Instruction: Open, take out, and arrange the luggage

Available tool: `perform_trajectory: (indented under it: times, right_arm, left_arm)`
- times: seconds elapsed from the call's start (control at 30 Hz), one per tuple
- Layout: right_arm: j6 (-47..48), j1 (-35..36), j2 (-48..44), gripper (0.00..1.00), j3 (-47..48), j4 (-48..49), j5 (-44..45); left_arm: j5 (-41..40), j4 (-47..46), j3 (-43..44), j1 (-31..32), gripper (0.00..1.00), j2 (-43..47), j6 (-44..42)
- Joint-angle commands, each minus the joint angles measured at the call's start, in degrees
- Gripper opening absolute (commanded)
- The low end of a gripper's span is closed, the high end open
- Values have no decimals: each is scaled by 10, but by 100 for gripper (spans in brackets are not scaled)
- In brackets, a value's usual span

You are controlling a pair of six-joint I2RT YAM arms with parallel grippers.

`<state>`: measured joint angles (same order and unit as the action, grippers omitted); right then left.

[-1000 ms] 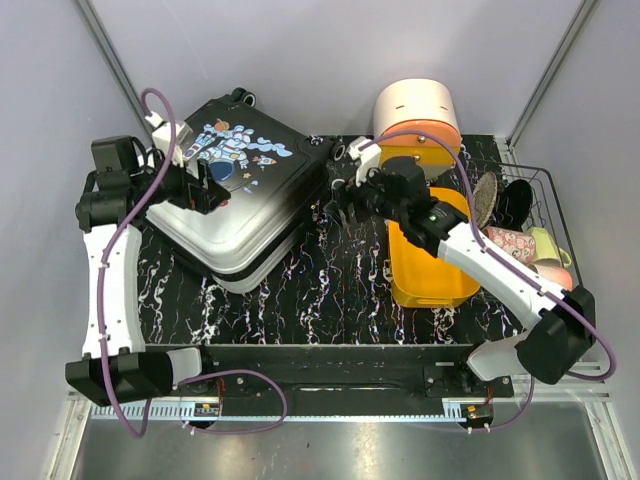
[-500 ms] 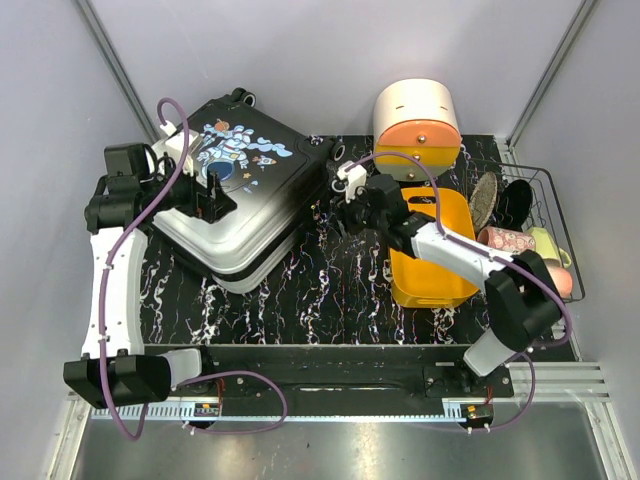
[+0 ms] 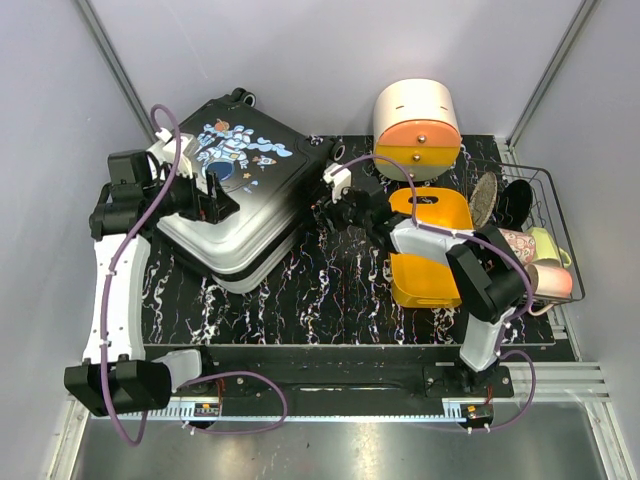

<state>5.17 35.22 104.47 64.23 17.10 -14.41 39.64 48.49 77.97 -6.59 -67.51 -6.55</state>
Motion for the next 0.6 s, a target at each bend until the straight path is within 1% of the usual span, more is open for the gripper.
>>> perform_trajectory:
  times: [0.0,0.03,0.13,0.23,0.3,0.37,0.43,0.5,0.57]
  right_arm:
    - [22,-2,23,48,41,72,24]
    - [24,-2,27,47,43,75,25]
    - [26,-2,42,47,51,85,28]
    - [32,-2,57,45,60,91,25]
    - [34,-2,64,43,61,97,25]
    - [35,-2,69,38,60,101,25]
    - [38,-2,71,30,57,102,25]
    - [41,-2,71,21,56,105,27]
    - [41,-2,68,5,56,108,37]
  left_arm:
    - [-8,-57,-21,2,94,32,64]
    - [-8,-62,-26,1,94,36,81]
    - [-18,-63,-37,-5,94,44,91]
    - [-5,-66,-52,-23,94,50,119]
    - [9,-70,-66,-54,93,56,141]
    - [39,-87,-92,-92,93,68,183]
    - [61,-100,-109,-126,93,77,216]
    - [63,-103,-131,-144,93,93,232]
    - [53,-92,-146,-171,94,109,239]
